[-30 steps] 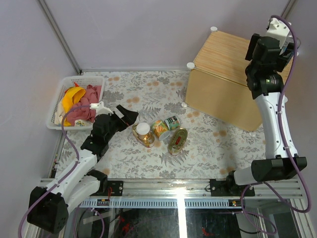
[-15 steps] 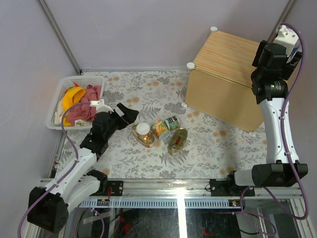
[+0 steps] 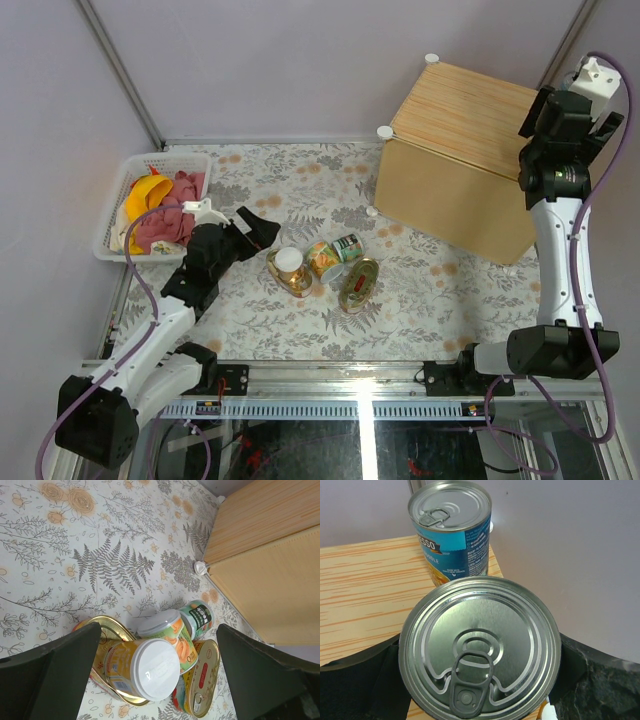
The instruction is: Place and organize the canned foods onto the counter
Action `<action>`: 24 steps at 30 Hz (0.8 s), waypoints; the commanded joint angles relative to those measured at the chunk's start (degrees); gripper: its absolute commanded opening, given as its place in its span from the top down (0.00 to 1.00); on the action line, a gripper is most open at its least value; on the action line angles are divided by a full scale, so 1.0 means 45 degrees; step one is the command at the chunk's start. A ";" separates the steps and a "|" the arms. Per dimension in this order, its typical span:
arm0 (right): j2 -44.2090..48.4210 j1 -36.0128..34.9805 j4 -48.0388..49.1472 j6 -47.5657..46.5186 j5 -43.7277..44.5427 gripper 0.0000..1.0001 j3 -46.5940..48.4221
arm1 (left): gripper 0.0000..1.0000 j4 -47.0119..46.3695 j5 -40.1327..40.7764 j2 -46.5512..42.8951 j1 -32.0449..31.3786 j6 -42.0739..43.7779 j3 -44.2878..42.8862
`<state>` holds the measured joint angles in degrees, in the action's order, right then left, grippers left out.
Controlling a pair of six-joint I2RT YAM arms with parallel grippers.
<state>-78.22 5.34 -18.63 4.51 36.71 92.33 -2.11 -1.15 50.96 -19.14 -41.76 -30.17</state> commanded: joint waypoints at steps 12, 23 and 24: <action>0.0371 0.1039 0.1987 0.0839 -0.0901 1.00 -0.0140 | 0.00 -0.0182 -0.0175 0.0284 0.0042 0.0198 -0.0448; 0.0109 0.1242 0.2075 0.1272 -0.1575 0.96 -0.0562 | 0.00 -0.0367 -0.0184 0.0302 0.0033 0.0066 -0.0222; 0.0098 0.1255 0.2073 0.1308 -0.1619 0.95 -0.0615 | 0.00 -0.0402 -0.0191 0.0283 0.0031 0.0047 -0.0196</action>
<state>-78.39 10.57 -16.91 8.62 31.11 89.14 -1.74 -1.17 52.27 -19.14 -41.67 -30.44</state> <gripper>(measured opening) 0.928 0.997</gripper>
